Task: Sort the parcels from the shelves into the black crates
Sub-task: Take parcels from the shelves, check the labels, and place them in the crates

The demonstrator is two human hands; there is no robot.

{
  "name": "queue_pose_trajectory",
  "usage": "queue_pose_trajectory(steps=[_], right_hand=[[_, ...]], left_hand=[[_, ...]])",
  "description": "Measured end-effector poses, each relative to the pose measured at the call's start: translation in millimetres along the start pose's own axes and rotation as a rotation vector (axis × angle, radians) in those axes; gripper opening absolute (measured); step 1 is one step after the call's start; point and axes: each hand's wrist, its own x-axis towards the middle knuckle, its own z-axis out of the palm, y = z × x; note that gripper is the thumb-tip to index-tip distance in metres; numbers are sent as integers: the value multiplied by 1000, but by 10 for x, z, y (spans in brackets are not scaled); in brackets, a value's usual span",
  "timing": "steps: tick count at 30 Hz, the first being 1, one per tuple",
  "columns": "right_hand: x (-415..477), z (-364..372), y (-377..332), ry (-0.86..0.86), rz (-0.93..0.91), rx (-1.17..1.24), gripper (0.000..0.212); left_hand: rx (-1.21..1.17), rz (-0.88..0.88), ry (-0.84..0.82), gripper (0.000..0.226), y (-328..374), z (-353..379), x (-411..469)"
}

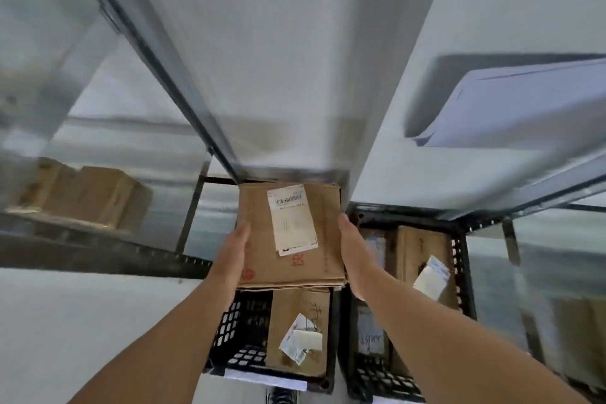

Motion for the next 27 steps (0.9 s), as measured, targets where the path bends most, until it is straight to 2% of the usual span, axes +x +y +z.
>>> queue_pose_trajectory(steps=[3, 4, 7, 9, 14, 18, 21, 24, 27], right_hand=[[563, 49, 277, 39, 4, 31, 88], [720, 46, 338, 60, 21, 29, 86], [1083, 18, 447, 107, 52, 24, 59], [1308, -16, 550, 116, 42, 12, 54], [1576, 4, 788, 147, 44, -27, 56], [1682, -9, 928, 174, 26, -41, 70], [1641, 19, 1011, 183, 22, -74, 63], [1571, -22, 982, 210, 49, -73, 74], [1581, -90, 934, 236, 47, -51, 65]], left_hand=[[60, -26, -37, 39, -203, 61, 565], [67, -38, -62, 41, -255, 87, 722], [85, -88, -125, 45, -435, 142, 1184], [87, -90, -153, 45, -536, 171, 1425], [111, -120, -164, 39, -813, 238, 1736], [122, -121, -150, 49, -938, 252, 1881], [137, -148, -160, 49, -976, 243, 1882], [154, -152, -197, 52, -933, 289, 1832], [155, -135, -232, 53, -913, 333, 1841]])
